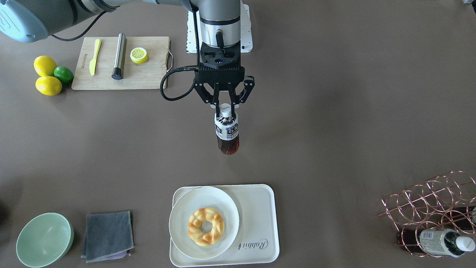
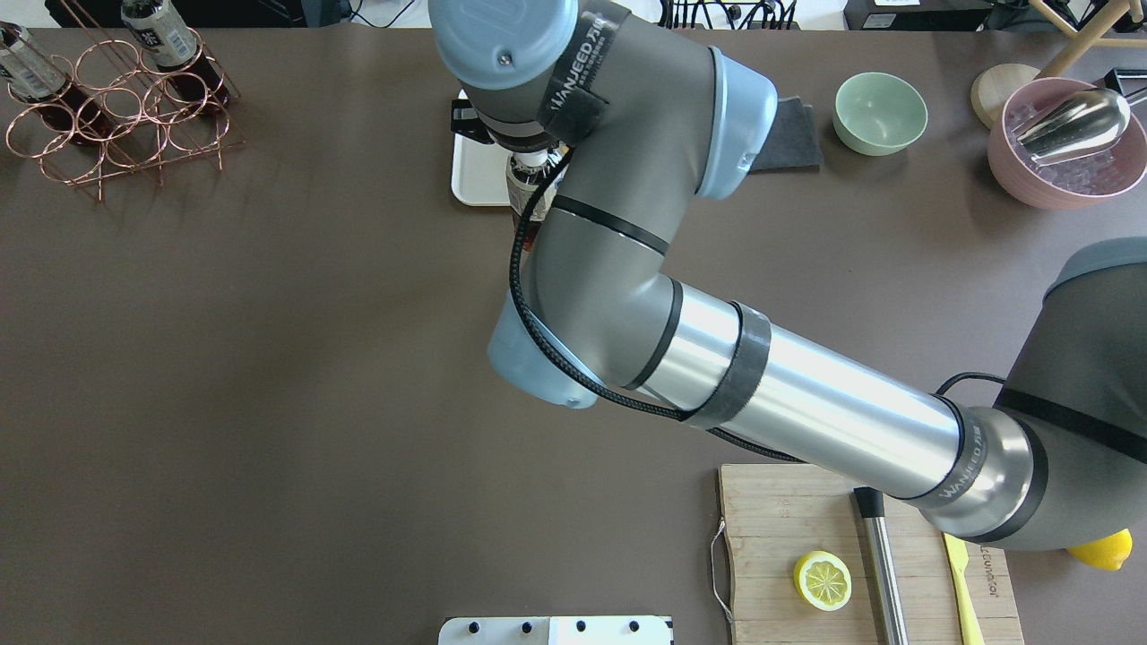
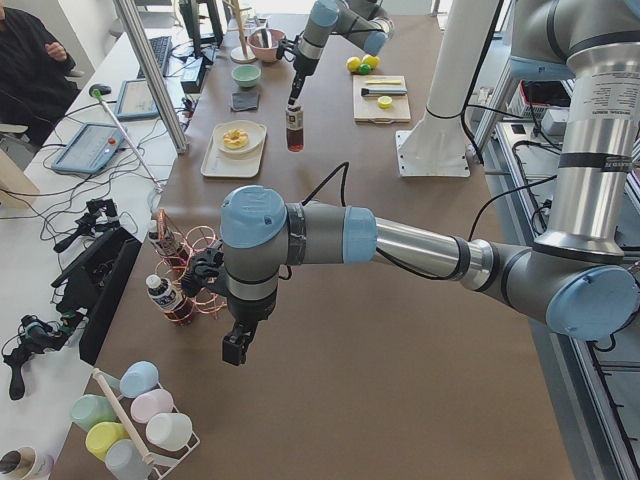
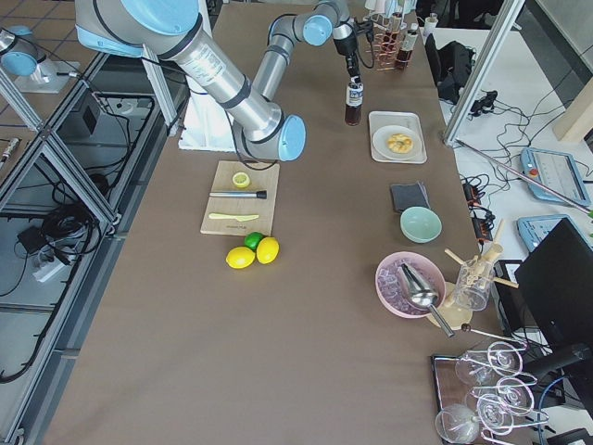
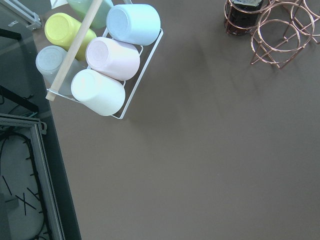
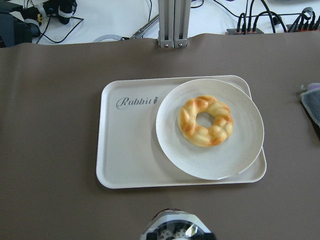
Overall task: Place tea on tray
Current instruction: 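Carry the tea bottle onto the white tray beside the plate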
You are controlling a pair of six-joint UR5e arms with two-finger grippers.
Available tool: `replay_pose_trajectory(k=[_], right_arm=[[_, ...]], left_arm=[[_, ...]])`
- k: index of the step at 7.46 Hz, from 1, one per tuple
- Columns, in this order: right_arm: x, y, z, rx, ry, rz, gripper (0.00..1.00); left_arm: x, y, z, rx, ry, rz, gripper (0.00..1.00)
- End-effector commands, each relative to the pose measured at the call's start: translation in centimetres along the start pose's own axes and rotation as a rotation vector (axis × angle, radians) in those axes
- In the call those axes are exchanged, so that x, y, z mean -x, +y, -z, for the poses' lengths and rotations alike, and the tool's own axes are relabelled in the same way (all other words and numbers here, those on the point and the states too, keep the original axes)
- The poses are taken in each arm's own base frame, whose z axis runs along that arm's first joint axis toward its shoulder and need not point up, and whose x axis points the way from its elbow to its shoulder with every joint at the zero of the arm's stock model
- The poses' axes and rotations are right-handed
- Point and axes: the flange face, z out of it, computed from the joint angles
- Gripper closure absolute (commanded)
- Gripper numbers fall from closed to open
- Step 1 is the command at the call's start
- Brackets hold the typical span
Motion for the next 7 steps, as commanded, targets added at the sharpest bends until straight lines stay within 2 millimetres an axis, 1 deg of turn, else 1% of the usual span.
replay_pose_trajectory(k=[1,2,3,4,5,6,7], right_arm=[[5.4,-7.4,-3.8,-0.027,0.03,-0.009,1.0],[5.9,-9.5,-5.0,-0.037,0.021,0.014,1.0],[6.1,-10.7,-7.2,-0.04,0.001,0.012,1.0],[6.9,-12.2,-8.9,-0.055,-0.013,0.007,1.0],[7.0,-12.8,-10.5,-0.061,-0.017,0.008,1.0],[6.7,-13.1,-11.5,-0.066,-0.018,0.015,1.0],[6.7,-13.2,-11.8,-0.065,-0.016,0.018,1.0]], left_arm=[[0.3,-0.2,-0.1,0.003,0.001,0.005,0.03],[0.3,-0.2,-0.1,0.003,0.001,0.017,0.03],[0.4,-0.1,-0.2,0.005,0.002,0.022,0.03],[0.4,-0.1,-0.2,0.004,0.002,0.025,0.03],[0.7,0.1,0.1,0.0,0.0,0.03,0.03],[1.1,0.5,0.4,-0.005,-0.004,0.037,0.03],[1.3,0.8,0.5,-0.007,-0.006,0.041,0.03]])
